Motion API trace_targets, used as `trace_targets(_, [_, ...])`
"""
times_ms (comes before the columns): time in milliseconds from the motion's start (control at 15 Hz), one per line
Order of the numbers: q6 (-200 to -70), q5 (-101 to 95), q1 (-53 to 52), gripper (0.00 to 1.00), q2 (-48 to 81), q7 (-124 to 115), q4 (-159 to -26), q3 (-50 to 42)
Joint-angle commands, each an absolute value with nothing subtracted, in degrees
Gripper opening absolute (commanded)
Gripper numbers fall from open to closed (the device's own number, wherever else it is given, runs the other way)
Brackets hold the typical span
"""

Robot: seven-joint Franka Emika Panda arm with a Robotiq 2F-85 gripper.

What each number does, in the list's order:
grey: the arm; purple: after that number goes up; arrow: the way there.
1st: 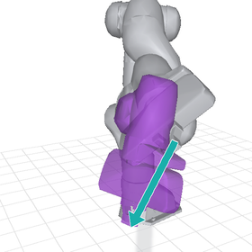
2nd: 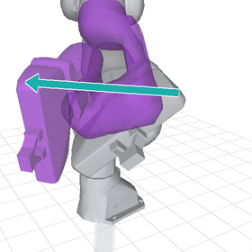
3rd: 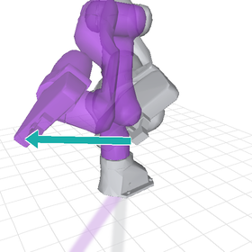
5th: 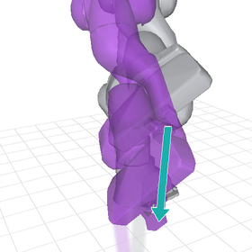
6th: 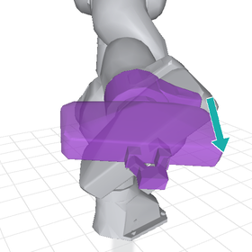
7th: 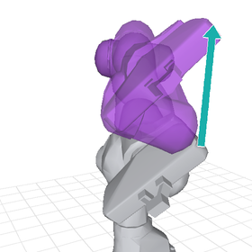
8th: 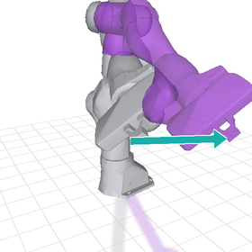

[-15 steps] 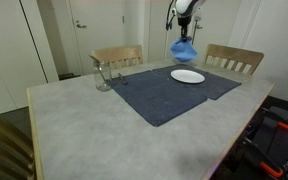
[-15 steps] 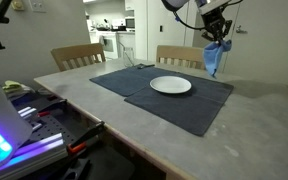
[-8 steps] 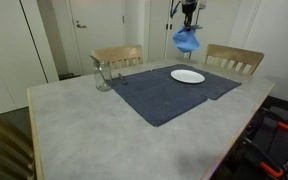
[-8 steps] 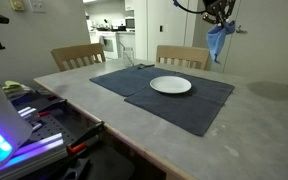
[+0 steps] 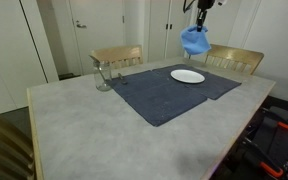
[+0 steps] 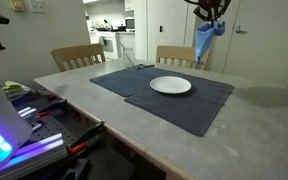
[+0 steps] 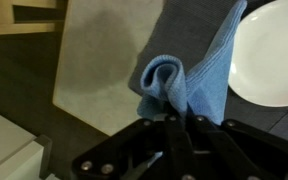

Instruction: Wipe the white plate with the blue towel

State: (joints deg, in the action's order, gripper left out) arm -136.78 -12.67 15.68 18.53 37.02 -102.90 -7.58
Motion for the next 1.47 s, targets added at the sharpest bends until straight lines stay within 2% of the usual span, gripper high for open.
trace_targets(0, [-142.5,-3.0,18.3,0.02,11.3,43.8,-116.2,-5.1])
trace_targets(200, [-151.3,1.7,17.2,0.02,9.2,46.1,-123.5,-5.1])
trace_targets(467, [-170.8,2.8,16.3,0.02,8.1,49.3,-132.9,-3.5])
trace_targets(800, [-180.0,0.6,16.2,0.02,9.5,47.7,-139.5,-1.9])
trace_targets(1067, [-183.6,-10.0,13.0,0.02,11.3,41.5,-141.7,-8.9])
trace_targets(1400, [-195.0,-7.6,3.8,0.02,19.4,39.8,-140.4,-20.7])
